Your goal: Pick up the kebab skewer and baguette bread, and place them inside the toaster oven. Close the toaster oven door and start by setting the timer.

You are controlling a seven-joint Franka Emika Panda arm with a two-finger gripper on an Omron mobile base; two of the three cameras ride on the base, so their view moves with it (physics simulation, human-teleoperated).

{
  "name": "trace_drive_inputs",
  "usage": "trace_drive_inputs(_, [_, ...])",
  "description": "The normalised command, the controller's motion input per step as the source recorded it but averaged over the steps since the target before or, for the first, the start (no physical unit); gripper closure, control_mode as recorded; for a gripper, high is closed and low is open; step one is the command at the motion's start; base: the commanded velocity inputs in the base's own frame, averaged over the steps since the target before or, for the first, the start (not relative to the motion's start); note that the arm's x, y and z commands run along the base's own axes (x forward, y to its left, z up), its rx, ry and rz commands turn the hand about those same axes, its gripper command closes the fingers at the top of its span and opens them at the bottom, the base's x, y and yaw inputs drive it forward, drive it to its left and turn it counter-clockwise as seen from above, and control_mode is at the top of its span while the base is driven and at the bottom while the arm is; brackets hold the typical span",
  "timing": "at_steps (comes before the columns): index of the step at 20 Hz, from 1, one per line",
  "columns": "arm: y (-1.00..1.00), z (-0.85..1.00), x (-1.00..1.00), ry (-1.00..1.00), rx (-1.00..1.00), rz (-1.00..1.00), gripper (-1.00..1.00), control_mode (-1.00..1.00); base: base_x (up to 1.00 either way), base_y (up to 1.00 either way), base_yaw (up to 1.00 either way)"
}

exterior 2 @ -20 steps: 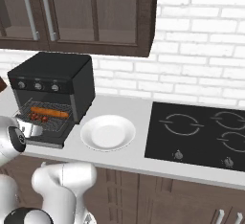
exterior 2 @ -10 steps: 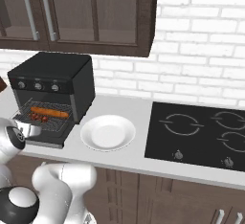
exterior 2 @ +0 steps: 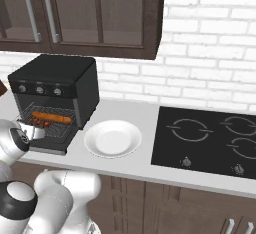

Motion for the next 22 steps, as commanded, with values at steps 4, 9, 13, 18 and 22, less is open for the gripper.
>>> trace_drive_inputs(4, [0.0, -0.27, 0.0, 0.0, 0.0, 0.0, -1.0, -1.0, 0.0, 0.0, 0.0])
trace_drive_inputs(9, [0.0, -0.11, 0.03, 0.0, 0.0, 0.0, -1.0, -1.0, 0.0, 0.0, 0.0])
trace_drive_inputs(13, [0.0, 0.0, 0.11, 0.0, 0.0, 0.0, -1.0, -1.0, 0.0, 0.0, 0.0])
trace_drive_inputs(18, [0.0, -0.13, 0.05, 0.0, 0.0, 0.0, -1.0, -1.0, 0.0, 0.0, 0.0])
trace_drive_inputs(22, [0.0, -0.18, 0.0, 0.0, 0.0, 0.0, -1.0, -1.0, 0.0, 0.0, 0.0])
